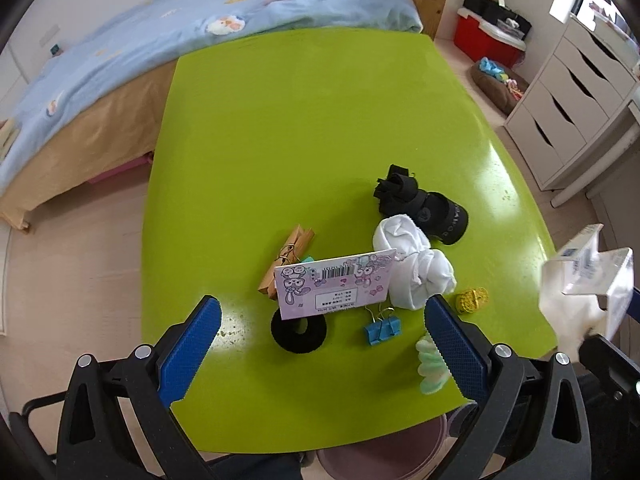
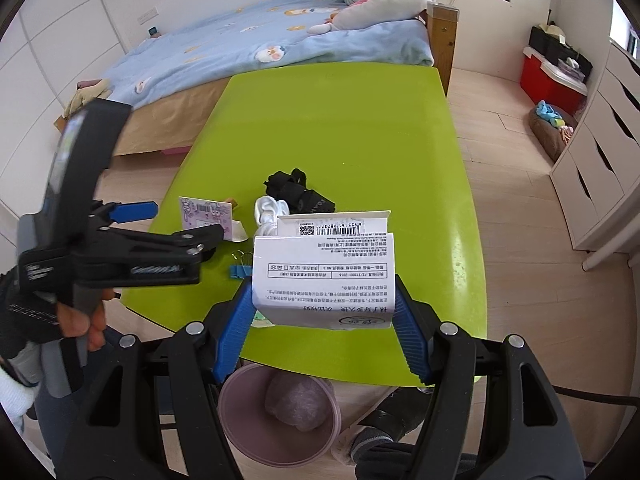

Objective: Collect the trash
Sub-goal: 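Carry both items over the pink wastebasket and open both grippers to drop them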

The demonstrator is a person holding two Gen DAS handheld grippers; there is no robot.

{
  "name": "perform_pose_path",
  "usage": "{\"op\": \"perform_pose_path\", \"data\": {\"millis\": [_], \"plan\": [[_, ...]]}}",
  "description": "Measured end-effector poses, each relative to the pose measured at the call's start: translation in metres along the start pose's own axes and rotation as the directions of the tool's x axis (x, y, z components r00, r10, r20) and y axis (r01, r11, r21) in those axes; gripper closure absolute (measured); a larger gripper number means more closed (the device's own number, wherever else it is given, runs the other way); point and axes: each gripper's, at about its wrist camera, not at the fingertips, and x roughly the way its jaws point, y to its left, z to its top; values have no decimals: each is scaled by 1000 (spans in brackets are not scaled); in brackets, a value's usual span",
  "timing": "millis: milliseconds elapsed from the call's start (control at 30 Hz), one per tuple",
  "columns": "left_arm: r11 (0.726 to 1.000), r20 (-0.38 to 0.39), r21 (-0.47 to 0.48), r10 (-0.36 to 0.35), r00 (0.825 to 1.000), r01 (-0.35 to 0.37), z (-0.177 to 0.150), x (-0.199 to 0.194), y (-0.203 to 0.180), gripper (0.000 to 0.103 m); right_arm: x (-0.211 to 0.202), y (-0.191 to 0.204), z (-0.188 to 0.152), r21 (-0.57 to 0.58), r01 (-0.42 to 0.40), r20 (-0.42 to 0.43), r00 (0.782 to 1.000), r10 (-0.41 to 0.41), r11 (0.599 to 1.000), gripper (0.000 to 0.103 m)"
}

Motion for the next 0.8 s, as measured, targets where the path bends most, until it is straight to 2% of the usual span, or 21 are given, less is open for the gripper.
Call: {"op": "perform_pose_path", "data": {"millis": [200,233,300,333,533,800], "plan": [[998,-9,-32,46,999,-47,6,15,-2,6,1,-10,-3,24,1,-4,1000,-1,1000,38],[999,0,-26,47,999,-47,6,14,-3,10,1,-12,-3,27,2,-5,1000,-2,1000,38],[999,4,-16,51,999,-51,6,14,-4,35,3,-15,-3,32,2,-6,1000,-2,999,38],[999,8,-15,48,999,-47,9,15,-4,40,4,-15,-3,32,2,-7,1000,-2,999,38],[999,69,4,40,997,-40,11,-2,3,40,4,-12,-1,26,0,3,1000,0,1000,38],[1000,170,21,2,985,-5,-1,-56,18,40,-14,0,-2,-4,-8,29,1000,8,1000,38]]}}
